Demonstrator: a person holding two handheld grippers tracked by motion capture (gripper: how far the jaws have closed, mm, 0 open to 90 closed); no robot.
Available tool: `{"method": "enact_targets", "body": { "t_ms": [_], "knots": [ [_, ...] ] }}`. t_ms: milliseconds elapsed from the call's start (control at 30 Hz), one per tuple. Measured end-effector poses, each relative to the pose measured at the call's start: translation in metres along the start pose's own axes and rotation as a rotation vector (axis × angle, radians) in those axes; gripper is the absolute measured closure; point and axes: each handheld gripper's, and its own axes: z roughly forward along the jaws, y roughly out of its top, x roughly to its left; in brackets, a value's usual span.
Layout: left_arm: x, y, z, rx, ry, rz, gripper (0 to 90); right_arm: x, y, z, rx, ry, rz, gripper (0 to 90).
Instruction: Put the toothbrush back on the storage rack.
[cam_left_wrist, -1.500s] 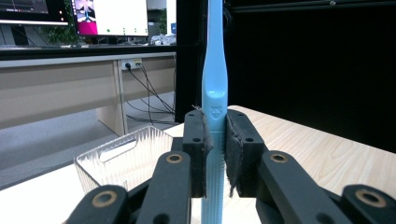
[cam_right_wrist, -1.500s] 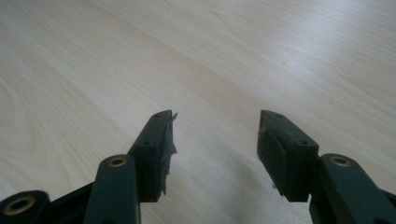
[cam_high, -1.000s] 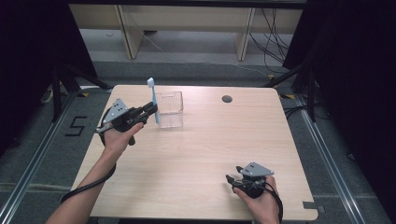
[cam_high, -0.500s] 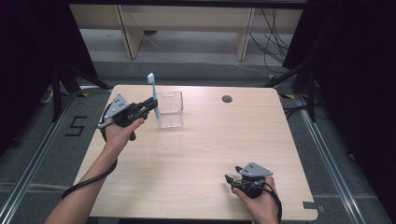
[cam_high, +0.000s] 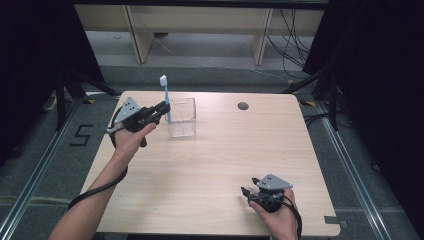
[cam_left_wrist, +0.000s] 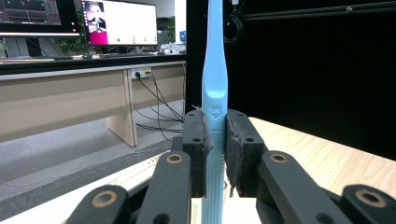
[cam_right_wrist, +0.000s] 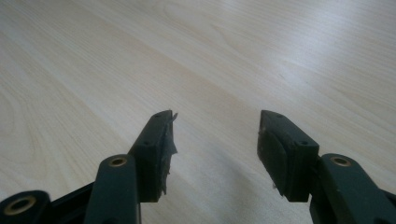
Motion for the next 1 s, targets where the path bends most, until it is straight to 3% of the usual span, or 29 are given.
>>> {"method": "enact_targets", "body": {
  "t_ms": [833, 867, 1000],
  "knots": [
    [0.010, 0.007, 0.014, -0.009, 0.016, 0.003, 78.7, 0.000, 0.000, 0.001, -0.010, 0.001, 0.003, 46.8],
    [0.010, 0.008, 0.015, -0.010, 0.017, 0.000, 78.7, 0.002, -0.001, 0.000, 0.000, 0.003, 0.043, 46.8],
    [0.013, 0.007, 0.018, -0.009, 0.022, 0.000, 78.7, -0.001, -0.001, 0.000, -0.012, -0.002, 0.004, 46.8]
  ]
}}
